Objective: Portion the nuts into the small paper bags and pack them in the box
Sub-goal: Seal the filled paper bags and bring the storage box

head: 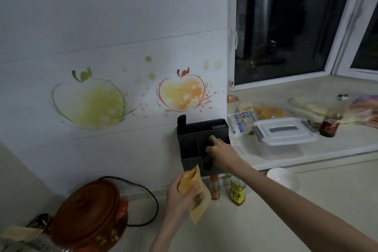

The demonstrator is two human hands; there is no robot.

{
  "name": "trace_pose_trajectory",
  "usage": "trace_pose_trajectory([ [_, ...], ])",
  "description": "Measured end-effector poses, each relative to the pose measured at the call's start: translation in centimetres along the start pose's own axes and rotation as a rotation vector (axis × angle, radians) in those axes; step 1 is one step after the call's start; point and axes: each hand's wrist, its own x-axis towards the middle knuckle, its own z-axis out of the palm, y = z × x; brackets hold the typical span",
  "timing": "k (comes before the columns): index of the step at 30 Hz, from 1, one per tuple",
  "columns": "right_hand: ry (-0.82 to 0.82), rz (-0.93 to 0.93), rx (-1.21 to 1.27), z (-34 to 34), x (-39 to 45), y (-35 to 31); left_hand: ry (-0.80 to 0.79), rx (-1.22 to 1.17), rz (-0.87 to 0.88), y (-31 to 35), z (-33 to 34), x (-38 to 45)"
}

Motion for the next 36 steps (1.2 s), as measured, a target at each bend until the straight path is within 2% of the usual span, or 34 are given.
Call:
trace_pose_trajectory([
  [3, 0.090, 0.039, 0.082, -0.7, -0.6, -1.1, 0.007, 0.003, 0.023, 0.1, -0.5, -0.3],
  [6, 0.206, 0.044, 0.367, -2.3, -1.3, -3.6, 0.043, -0.045, 0.062, 0.3, -1.1, -0.7],
  [8, 0.169, 0.005, 0.607, -3.7, -1.8, -5.5, 0.051, -0.088, 0.101, 0.4, -1.6, -1.0],
  [10, 0.036, -0.076, 0.761, -4.6, -2.5, -7.2, 0.046, -0.104, 0.131, 0.5, -2.1, -1.1],
  [12, -0.075, -0.138, 0.763, -4.8, -3.2, -8.7, 0.022, -0.090, 0.146, 0.6, -2.8, -1.3],
  [16, -0.112, -0.187, 0.680, -4.3, -3.5, -10.7, 0.026, -0.015, 0.194, 0.6, -4.7, -2.0],
  [22, -0.146, -0.184, 0.672, -2.9, -3.0, -13.9, 0.176, 0.011, 0.173, 0.2, -9.9, -3.8],
  [26, -0.136, -0.221, 0.674, -2.0, -2.6, -17.6, 0.261, 0.142, 0.173, -0.6, -13.8, -5.6],
  [33, -0.134, -0.386, 0.724, -0.1, -2.5, -24.7, 0.435, 0.374, 0.228, -3.0, -20.2, -11.0],
  [36, -0.080, -0.493, 0.740, 0.8, -3.0, -27.3, 0.537, 0.478, 0.242, -3.8, -22.0, -13.2],
])
